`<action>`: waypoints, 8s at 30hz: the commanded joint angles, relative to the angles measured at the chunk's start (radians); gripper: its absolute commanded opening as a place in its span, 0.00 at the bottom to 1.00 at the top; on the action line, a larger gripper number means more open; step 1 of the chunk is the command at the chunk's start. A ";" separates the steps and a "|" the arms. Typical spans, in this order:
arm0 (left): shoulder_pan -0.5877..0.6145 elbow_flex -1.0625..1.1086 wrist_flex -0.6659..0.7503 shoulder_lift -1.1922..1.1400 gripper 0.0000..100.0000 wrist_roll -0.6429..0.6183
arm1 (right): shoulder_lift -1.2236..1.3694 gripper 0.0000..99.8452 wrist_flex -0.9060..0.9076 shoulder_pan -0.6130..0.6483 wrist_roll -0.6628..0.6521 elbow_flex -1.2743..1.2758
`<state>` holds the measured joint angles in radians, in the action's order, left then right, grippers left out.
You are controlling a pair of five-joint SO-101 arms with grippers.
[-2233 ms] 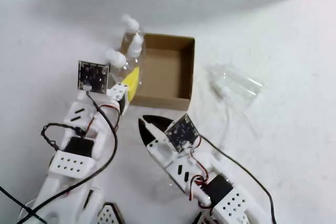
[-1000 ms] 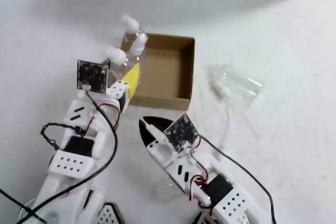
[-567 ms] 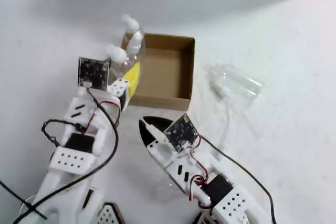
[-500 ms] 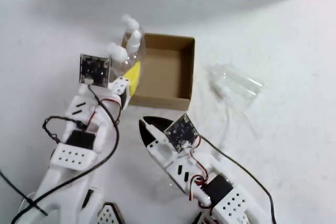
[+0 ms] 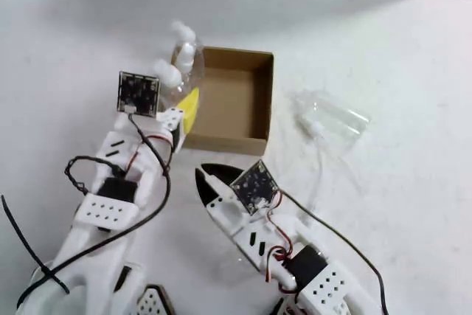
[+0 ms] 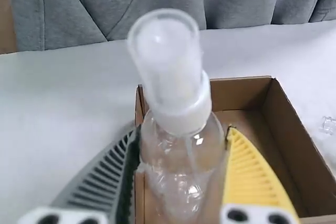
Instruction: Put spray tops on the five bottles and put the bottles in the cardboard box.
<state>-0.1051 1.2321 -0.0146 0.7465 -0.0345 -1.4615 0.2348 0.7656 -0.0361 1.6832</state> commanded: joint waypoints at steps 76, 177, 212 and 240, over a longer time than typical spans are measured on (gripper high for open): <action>0.027 -0.054 0.161 -0.334 0.06 0.009 | -0.012 0.02 0.001 -0.013 -0.012 0.011; 0.165 0.407 -0.951 0.958 0.38 0.124 | -0.012 0.02 0.022 -0.074 -0.049 0.011; 0.173 0.460 -1.040 1.081 0.04 0.250 | -0.001 0.01 0.817 -0.786 -0.410 -0.399; 0.176 0.460 -1.040 1.081 0.04 0.250 | 0.753 0.02 1.221 -0.789 -0.631 -0.922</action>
<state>0.0652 1.6939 -1.0564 1.8098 0.2048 -0.7618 1.4807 -0.0153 -0.7618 0.7963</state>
